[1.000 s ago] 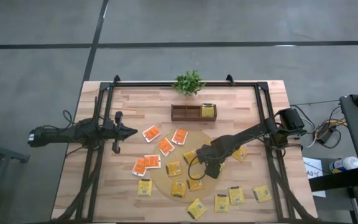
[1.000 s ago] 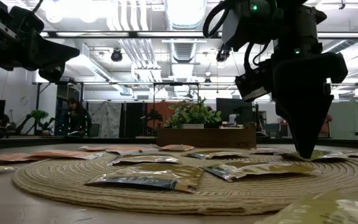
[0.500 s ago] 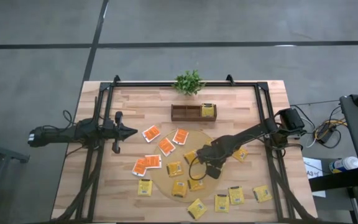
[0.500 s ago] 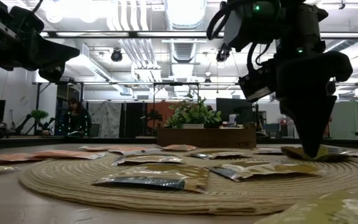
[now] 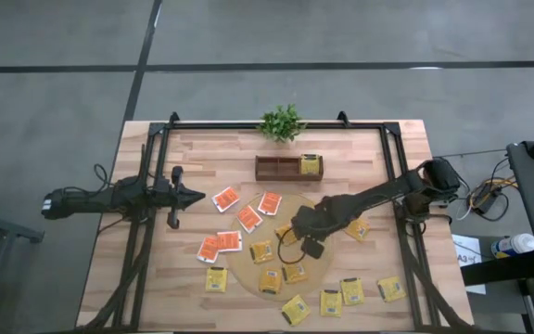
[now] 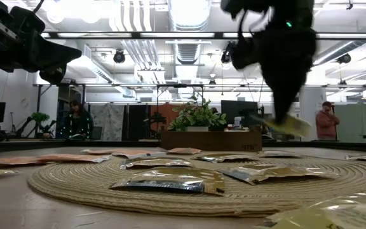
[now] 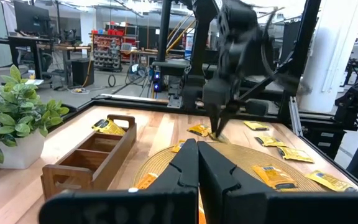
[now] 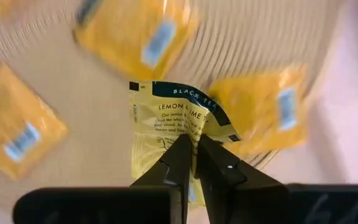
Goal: Pick & Place Tea
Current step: Put the yellow tea bag into the right section of the wooden organizer
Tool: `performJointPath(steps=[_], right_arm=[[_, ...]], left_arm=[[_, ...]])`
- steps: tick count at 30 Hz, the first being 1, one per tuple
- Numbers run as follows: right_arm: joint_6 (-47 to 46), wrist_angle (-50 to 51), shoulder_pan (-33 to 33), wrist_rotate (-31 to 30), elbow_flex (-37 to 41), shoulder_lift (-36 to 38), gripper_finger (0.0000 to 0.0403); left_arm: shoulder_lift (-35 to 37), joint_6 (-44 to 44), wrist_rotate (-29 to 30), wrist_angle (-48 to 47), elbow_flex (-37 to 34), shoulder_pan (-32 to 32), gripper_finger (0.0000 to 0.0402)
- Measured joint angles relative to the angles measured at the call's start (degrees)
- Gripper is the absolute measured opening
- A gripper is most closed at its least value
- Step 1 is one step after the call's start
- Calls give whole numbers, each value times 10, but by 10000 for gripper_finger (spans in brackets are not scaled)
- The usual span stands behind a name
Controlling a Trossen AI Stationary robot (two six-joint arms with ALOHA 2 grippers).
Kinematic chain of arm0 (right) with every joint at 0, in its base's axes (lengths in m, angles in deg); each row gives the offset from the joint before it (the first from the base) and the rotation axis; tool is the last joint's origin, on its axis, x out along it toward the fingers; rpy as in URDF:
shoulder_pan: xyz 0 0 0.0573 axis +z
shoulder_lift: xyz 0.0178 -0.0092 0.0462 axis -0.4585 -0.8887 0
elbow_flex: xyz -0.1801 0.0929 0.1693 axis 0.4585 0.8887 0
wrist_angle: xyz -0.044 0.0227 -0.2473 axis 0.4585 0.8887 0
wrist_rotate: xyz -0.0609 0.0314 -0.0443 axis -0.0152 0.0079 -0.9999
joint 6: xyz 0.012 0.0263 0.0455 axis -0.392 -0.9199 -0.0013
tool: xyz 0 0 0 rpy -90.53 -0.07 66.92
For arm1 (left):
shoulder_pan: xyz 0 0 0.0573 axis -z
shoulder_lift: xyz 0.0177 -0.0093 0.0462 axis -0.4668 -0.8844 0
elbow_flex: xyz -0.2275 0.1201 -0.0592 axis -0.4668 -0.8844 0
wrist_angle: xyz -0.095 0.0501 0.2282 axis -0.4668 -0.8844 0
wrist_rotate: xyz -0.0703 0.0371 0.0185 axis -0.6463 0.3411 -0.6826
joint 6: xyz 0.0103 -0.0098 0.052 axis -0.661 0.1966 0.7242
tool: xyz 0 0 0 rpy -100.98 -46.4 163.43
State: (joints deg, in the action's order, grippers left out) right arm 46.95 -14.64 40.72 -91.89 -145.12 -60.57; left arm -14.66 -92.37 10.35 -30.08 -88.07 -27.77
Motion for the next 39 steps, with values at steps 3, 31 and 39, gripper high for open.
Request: performJointPath(steps=[3,31,39], right_arm=[[13,1,-13,-54,-26,6,27],[45,-102,-229,-302,-47,87,27],[-20,-186,-231,-317,63,146,27]], left_arm=[[0,0,0,0,0,0,0],[0,0,0,1,0,0,0],[0,0,0,1,0,0,0]])
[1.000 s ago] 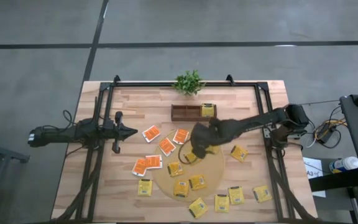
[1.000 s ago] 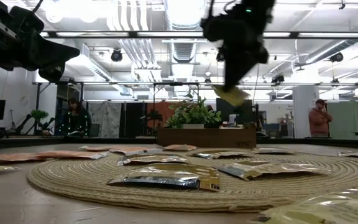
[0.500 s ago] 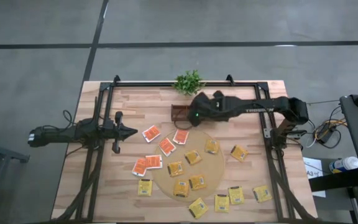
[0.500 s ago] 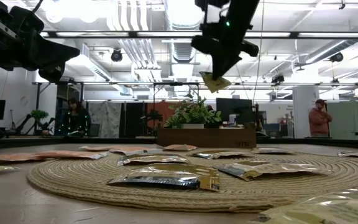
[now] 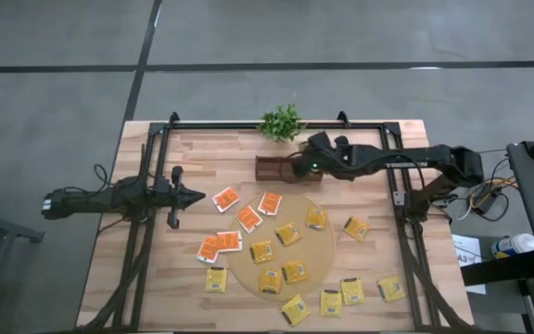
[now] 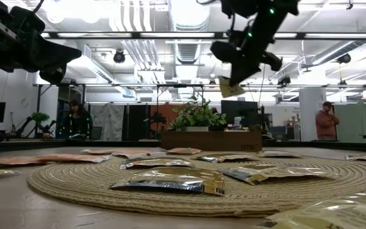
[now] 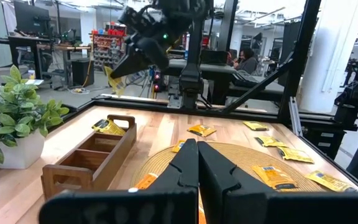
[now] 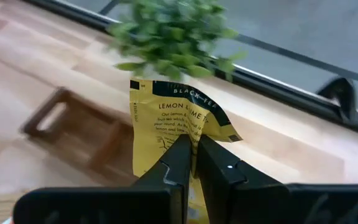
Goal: Pick & Place Tea
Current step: Put the yellow tea bag into the right section of the wooden organizer
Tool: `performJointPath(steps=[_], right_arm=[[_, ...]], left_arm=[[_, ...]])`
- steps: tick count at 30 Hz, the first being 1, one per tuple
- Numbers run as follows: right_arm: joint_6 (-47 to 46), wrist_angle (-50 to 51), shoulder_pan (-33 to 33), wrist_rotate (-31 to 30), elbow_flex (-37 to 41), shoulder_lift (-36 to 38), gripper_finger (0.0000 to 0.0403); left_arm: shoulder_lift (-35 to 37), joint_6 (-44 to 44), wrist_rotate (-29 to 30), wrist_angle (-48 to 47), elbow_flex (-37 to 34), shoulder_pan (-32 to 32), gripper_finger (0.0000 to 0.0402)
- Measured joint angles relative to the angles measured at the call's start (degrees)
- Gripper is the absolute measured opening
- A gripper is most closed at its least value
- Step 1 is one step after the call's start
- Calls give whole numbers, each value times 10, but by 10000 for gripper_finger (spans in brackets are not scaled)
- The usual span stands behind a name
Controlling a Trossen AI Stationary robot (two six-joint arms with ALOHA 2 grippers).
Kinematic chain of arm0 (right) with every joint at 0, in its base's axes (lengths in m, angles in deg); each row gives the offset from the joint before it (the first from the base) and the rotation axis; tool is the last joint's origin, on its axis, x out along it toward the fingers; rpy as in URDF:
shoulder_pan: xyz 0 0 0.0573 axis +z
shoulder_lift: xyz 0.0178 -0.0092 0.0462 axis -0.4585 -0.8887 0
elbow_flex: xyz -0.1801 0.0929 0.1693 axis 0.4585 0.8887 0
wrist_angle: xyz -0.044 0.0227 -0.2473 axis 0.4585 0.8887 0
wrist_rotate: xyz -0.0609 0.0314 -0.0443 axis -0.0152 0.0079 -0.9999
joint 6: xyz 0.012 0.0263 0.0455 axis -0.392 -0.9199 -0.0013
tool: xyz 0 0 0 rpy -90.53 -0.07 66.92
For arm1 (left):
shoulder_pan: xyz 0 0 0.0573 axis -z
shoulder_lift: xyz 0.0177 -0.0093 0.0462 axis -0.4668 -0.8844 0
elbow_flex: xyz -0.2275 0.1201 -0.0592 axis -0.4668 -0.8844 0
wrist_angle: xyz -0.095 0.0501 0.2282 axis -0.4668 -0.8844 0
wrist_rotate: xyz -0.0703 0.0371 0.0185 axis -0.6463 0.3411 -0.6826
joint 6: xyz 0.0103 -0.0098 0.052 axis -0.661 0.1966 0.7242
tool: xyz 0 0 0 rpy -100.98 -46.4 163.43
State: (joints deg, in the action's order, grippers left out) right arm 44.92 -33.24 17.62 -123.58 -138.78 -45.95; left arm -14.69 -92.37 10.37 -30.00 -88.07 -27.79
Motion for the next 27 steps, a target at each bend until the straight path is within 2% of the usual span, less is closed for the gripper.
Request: performJointPath(steps=[5,11,27], right_arm=[[-42,-21,-1,-27,55,23,27],[-67,-51,-6,-27,98,27,27],[-101,-96,-9,-22,108,-20,27]], left_arm=[[0,0,0,0,0,0,0],[0,0,0,0,0,0,0],[0,0,0,0,0,0,0]])
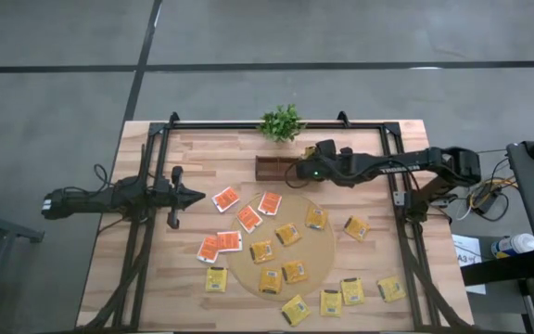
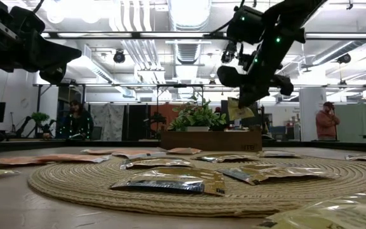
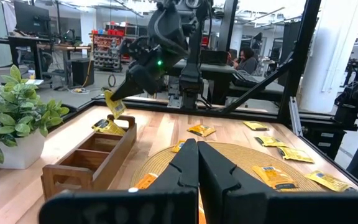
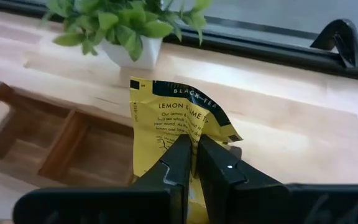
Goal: Pick & Place Tea
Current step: Put the yellow tea bag into the right section of the wooden organizer
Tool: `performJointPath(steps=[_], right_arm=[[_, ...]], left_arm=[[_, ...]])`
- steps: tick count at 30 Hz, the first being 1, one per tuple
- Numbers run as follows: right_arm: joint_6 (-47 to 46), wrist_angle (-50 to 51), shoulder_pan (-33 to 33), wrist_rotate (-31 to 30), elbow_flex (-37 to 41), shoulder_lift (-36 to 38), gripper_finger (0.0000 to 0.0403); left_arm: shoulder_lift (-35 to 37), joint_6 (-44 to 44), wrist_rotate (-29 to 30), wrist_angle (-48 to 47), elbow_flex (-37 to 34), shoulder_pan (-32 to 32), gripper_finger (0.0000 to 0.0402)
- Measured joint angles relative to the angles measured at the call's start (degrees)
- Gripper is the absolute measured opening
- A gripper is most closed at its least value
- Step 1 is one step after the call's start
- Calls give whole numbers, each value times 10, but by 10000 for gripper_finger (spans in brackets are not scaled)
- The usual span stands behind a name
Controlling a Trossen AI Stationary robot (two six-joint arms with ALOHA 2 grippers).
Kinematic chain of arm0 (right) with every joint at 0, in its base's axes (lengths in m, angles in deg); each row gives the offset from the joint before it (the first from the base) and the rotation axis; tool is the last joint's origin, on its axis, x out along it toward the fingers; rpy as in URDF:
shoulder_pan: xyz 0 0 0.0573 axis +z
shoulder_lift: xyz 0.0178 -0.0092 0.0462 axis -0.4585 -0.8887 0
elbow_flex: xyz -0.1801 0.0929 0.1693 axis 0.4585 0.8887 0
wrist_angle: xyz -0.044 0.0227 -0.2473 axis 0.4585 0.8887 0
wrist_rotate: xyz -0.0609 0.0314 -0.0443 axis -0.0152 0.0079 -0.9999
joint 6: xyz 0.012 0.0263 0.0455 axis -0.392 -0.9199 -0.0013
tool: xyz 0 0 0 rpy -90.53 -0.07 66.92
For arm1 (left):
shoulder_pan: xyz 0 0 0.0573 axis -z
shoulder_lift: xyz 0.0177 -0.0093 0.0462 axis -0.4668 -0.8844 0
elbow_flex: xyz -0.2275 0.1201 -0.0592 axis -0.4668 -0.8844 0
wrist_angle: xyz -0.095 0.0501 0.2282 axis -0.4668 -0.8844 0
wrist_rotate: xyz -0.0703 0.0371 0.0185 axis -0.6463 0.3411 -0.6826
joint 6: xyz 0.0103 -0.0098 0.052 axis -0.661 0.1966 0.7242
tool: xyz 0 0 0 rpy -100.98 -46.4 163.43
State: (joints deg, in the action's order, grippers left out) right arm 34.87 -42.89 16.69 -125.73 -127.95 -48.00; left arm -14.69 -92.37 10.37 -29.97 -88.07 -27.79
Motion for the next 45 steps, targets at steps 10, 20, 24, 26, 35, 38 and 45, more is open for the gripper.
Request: performJointPath(steps=[10,20,24,26,35,38,45], right_arm=[[0,-24,1,23,7,-26,27],[-3,-24,1,27,9,-30,27],[-4,-25,-2,29,14,-30,27],[-4,-26,-3,29,16,-30,27],[-4,-32,-7,29,19,-30,27],[-2,-41,-7,29,19,-30,27],[-2,-53,-7,36,20,-30,43]], left_arm=[[0,0,0,0,0,0,0],[0,0,0,0,0,0,0],[0,0,0,0,0,0,0],[0,0,0,0,0,0,0],[0,0,0,0,0,0,0],[0,0,0,0,0,0,0],[0,0,0,0,0,0,0]])
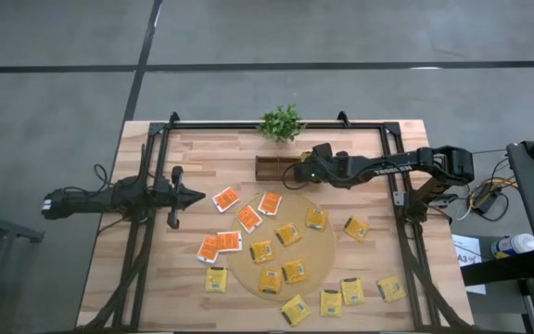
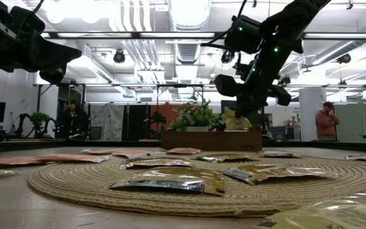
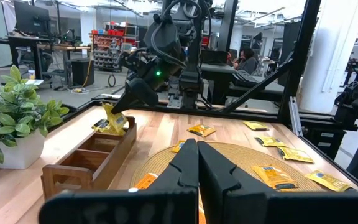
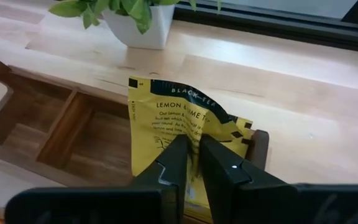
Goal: Pick & Place Tea
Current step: Put the yellow tea bag into the right section of the wooden organizer
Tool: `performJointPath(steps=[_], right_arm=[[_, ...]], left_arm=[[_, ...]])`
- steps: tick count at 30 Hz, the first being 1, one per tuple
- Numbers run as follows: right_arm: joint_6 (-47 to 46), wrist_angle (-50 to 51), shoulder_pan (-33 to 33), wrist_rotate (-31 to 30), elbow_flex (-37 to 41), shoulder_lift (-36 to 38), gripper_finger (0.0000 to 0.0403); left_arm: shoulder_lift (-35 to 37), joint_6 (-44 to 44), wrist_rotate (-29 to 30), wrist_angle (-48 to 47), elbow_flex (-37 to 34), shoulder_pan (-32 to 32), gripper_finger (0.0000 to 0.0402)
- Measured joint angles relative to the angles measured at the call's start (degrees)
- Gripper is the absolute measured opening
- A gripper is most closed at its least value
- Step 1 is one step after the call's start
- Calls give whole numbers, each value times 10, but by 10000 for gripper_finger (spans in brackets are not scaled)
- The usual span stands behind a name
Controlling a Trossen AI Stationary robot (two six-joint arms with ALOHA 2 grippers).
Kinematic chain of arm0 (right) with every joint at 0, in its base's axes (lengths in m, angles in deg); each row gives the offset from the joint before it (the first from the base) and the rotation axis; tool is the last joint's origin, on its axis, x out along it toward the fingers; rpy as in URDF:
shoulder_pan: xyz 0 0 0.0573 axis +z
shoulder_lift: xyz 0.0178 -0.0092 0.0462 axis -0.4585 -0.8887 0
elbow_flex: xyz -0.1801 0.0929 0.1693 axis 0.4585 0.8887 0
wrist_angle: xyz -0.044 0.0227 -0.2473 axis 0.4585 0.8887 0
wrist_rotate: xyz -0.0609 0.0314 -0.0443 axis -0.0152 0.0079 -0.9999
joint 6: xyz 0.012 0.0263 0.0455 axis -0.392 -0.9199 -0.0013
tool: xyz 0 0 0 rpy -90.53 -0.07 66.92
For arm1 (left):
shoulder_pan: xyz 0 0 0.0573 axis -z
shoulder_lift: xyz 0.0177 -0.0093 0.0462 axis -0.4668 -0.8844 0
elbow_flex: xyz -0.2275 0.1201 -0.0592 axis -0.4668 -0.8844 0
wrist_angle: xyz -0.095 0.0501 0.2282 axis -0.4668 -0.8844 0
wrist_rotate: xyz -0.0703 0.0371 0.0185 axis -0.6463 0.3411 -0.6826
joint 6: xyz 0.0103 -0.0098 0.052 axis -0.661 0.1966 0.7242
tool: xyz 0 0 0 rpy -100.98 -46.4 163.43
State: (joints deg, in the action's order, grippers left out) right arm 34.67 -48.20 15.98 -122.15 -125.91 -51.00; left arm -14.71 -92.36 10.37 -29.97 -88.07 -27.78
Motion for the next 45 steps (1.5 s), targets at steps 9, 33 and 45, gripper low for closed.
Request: performJointPath(steps=[9,33,45], right_arm=[[-3,0,-2,3,12,0,78],[98,0,-6,2,-24,32,124],[248,49,33,6,-135,99,104]], left_arm=[[0,0,0,0,0,0,0],[0,0,0,0,0,0,0],[0,0,0,0,0,0,0]])
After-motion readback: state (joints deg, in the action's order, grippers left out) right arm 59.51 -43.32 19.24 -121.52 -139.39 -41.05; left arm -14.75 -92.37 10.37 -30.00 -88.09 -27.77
